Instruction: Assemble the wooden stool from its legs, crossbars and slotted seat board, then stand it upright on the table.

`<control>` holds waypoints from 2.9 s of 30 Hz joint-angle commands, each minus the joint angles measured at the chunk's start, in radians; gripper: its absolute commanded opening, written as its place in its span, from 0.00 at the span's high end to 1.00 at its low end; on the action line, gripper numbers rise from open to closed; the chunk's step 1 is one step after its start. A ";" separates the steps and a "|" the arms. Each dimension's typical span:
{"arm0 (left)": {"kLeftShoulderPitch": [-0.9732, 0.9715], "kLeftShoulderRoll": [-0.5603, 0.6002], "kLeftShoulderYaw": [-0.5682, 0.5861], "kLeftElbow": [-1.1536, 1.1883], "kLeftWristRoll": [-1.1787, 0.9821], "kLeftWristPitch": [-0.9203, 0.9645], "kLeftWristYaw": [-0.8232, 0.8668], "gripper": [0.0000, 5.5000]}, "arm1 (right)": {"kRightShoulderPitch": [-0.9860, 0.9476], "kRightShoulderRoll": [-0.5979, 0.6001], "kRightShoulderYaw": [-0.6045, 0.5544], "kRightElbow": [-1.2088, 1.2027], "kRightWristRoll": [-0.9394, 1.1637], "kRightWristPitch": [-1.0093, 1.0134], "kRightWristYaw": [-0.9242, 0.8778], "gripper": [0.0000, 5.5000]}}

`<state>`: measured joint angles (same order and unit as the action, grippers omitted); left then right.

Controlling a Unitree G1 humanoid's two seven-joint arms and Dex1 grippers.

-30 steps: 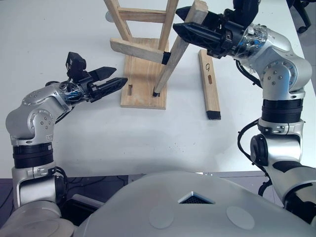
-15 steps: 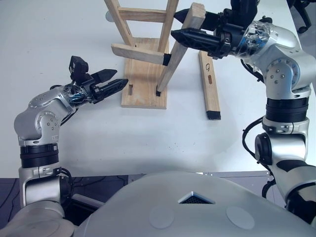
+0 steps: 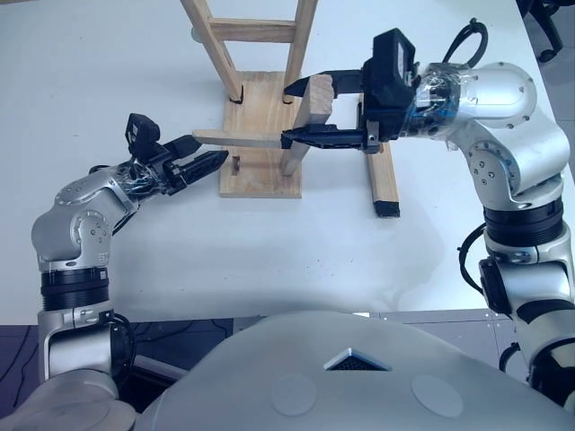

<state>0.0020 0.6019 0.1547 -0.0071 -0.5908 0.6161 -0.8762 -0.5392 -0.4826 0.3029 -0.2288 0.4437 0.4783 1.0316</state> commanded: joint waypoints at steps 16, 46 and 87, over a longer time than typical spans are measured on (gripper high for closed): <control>0.243 -0.049 0.117 -0.068 0.043 -0.071 0.140 0.34 | 0.172 -0.197 -0.102 -0.010 -0.198 0.401 -0.210 0.29; 0.107 -0.083 0.392 -0.169 -0.196 -0.096 0.218 0.34 | 0.591 -0.075 -0.272 0.071 -0.258 0.389 -0.620 0.59; -0.597 -0.076 0.286 -0.201 -1.062 0.156 0.221 0.58 | -0.221 0.058 -0.318 0.015 0.494 0.326 -0.018 0.62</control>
<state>-0.6086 0.5090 0.4303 -0.2184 -1.6593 0.7681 -0.6496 -0.7588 -0.4091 -0.0093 -0.2097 0.9318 0.7989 0.9999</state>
